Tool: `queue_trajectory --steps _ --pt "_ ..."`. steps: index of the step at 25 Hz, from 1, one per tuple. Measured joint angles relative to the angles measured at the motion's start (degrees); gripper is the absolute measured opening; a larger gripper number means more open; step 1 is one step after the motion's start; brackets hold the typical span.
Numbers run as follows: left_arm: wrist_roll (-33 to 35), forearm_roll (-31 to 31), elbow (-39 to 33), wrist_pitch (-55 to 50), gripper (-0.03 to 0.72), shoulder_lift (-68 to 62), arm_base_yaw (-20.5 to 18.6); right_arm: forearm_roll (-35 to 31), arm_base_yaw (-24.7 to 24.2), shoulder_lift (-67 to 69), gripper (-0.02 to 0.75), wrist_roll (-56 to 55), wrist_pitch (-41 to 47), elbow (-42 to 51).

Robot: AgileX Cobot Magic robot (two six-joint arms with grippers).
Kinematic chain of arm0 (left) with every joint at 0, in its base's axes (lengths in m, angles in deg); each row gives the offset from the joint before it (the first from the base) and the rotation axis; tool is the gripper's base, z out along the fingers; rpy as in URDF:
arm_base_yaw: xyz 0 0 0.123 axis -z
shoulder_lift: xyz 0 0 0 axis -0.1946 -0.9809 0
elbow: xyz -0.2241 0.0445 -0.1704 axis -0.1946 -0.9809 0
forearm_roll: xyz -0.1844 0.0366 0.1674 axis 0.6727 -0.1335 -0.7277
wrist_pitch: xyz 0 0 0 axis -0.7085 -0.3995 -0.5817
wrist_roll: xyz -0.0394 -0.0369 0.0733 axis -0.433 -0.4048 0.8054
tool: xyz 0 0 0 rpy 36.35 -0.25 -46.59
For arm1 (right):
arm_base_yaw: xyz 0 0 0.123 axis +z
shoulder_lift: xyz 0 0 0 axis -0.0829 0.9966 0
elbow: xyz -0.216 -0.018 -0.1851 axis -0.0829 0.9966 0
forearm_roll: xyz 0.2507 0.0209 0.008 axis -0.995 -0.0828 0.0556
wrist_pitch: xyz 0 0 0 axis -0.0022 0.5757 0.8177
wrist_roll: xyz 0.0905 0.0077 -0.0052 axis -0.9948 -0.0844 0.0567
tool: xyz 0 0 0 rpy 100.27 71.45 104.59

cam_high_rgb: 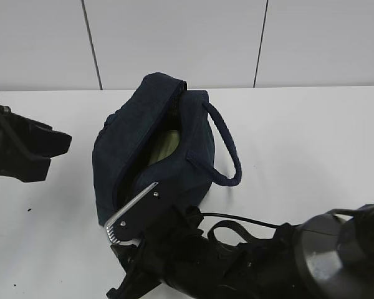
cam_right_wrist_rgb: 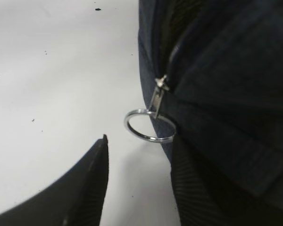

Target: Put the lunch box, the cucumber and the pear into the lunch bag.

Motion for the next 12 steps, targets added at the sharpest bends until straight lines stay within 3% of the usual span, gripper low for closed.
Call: queue_trajectory --steps 12 --pt "0.0 0.0 0.0 0.0 0.229 0.0 0.0 -0.1 0.0 1.0 0.349 -0.6 1.5 -3.4"
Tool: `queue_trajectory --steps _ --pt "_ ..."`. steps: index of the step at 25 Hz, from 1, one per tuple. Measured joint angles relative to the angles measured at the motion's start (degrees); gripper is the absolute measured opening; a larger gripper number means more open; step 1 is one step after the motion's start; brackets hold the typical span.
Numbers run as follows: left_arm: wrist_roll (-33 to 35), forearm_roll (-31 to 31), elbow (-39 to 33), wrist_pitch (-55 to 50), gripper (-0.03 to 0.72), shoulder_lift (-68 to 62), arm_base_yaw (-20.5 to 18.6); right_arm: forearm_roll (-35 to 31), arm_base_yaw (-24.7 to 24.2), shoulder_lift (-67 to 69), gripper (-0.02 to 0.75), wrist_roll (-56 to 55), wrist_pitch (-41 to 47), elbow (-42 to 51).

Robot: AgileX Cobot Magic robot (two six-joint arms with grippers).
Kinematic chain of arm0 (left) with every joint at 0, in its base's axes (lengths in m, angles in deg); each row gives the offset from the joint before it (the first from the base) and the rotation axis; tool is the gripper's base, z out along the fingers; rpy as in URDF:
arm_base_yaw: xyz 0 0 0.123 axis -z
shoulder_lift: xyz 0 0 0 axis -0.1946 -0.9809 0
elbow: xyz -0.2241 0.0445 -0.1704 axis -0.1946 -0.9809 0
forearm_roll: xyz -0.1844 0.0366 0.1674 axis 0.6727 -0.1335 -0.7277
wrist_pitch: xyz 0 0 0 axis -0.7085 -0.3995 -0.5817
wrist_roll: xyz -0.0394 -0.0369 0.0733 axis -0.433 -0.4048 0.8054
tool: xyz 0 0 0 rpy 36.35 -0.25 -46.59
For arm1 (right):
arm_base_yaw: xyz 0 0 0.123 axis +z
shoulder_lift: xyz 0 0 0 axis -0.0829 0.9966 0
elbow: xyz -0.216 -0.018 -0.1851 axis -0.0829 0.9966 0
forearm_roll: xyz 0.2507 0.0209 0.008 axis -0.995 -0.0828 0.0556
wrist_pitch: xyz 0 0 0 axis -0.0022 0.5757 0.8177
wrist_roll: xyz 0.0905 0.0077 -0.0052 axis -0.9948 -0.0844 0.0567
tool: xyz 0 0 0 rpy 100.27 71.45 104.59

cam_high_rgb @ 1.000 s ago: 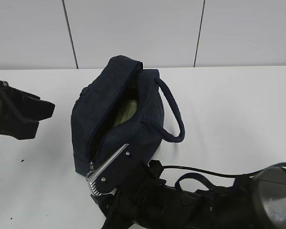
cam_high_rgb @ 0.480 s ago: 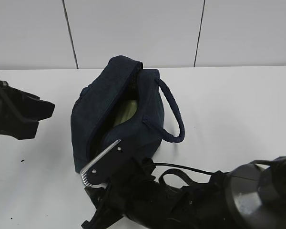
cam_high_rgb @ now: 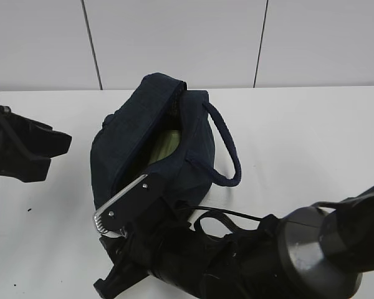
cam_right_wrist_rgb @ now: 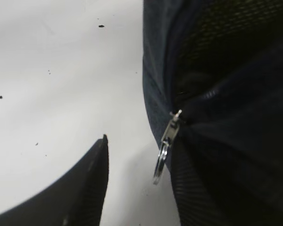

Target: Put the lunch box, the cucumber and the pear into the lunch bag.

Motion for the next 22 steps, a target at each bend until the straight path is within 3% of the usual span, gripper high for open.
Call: queue_trajectory --steps 16,22 --pt "0.0 0.0 0.0 0.0 0.229 0.0 0.0 -0.2 0.0 0.6 0.346 -0.1 1.8 -1.0" --pt "0.0 0.0 0.0 0.0 0.229 0.0 0.0 -0.4 0.0 1.4 0.278 -0.1 1.9 -2.0"
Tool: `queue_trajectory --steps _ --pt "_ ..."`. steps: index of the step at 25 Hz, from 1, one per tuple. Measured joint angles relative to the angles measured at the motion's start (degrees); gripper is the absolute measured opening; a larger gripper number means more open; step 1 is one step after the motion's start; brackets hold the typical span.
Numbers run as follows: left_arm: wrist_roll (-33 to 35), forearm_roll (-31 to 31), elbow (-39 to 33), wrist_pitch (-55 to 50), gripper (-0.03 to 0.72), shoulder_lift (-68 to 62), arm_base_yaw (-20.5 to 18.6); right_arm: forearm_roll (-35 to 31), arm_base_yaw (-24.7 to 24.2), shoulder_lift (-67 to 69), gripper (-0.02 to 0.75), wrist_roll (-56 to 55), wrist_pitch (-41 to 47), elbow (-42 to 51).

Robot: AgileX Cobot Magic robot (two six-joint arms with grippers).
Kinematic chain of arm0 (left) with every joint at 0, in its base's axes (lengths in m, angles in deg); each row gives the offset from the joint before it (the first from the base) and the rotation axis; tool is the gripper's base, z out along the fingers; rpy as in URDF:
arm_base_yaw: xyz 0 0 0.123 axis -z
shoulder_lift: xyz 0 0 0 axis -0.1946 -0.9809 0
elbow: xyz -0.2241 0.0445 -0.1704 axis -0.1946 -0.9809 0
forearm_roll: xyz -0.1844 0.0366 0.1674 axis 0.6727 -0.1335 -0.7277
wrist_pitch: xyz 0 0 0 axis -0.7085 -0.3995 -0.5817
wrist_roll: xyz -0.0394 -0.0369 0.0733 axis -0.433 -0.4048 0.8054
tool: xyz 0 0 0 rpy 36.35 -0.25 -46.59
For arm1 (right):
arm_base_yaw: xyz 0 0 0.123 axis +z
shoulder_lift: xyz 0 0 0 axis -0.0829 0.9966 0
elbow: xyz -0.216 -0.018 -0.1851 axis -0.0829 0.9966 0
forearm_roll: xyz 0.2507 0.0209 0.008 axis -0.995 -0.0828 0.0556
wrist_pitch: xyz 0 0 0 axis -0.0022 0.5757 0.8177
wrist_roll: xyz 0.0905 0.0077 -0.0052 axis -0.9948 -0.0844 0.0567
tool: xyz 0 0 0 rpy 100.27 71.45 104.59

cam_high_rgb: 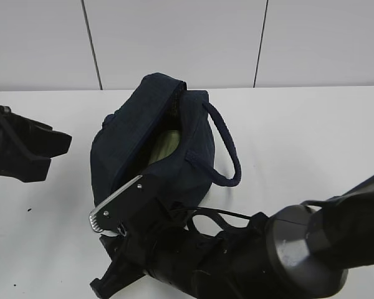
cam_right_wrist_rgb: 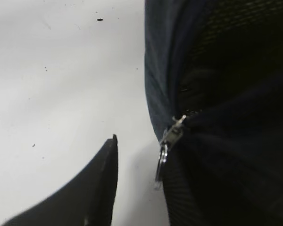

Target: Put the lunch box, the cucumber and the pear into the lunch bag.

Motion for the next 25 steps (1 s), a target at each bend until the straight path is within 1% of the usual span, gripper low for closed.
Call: queue_trajectory --steps 7,14,15,25 --pt "0.0 0.0 0.0 0.0 0.229 0.0 0.0 -1.7 0.0 0.5 0.186 0.0 0.0 0.0" --pt "0.0 0.0 0.0 0.0 0.229 0.0 0.0 -4.9 0.0 0.6 0.016 1.2 0.0 -0.1" --pt "0.0 0.0 0.0 0.0 0.229 0.0 0.0 -5.1 0.0 0.6 0.006 1.3 0.0 -0.1" --pt "0.0 0.5 0.0 0.0 0.229 0.0 0.0 -5.7 0.0 0.6 0.006 2.3 0.0 -0.1"
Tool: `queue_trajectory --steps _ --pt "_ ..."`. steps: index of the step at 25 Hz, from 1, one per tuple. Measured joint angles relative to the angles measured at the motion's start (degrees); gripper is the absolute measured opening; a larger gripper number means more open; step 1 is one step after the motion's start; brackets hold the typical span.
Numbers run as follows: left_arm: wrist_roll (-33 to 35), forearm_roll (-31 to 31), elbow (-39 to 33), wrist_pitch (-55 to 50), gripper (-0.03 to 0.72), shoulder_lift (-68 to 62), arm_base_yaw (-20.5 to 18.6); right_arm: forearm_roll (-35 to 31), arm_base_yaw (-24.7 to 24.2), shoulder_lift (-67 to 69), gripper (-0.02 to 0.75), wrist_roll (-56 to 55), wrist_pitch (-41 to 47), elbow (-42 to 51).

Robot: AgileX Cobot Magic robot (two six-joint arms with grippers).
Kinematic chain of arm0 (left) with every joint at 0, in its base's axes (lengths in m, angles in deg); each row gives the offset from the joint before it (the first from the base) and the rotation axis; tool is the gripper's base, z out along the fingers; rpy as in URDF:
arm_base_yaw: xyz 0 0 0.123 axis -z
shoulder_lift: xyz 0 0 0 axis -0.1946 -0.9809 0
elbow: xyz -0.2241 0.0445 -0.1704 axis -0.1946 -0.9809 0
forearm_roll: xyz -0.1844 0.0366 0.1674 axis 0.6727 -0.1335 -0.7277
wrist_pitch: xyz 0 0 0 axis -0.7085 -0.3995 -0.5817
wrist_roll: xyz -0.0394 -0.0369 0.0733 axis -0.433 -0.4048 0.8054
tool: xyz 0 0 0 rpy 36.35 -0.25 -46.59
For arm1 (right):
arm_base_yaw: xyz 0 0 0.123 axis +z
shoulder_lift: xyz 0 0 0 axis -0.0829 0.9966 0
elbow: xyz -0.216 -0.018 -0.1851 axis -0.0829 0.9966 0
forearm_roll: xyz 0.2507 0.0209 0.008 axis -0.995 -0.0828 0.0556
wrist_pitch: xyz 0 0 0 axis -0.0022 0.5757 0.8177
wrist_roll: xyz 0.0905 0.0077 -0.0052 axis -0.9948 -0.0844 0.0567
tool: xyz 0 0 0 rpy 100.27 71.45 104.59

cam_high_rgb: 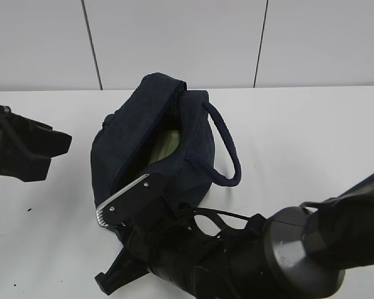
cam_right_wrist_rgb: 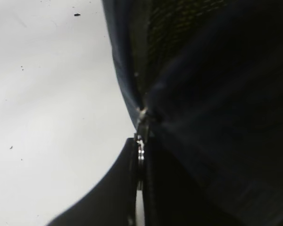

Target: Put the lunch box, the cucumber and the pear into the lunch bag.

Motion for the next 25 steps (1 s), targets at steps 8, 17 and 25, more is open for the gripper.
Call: queue_trajectory --steps 8,17,25 --pt "0.0 4.7 0.0 0.0 0.229 0.0 0.0 0.0 0.0 0.0 0.006 0.3 1.3 0.0" --pt "0.0 14.0 0.0 -0.5 0.246 -3.3 0.0 0.0 0.0 0.0 0.006 1.1 2.3 0.0" --pt "5.4 21.2 0.0 -2.6 0.329 -7.4 0.0 0.0 0.0 0.0 0.006 1.2 2.6 -0.1"
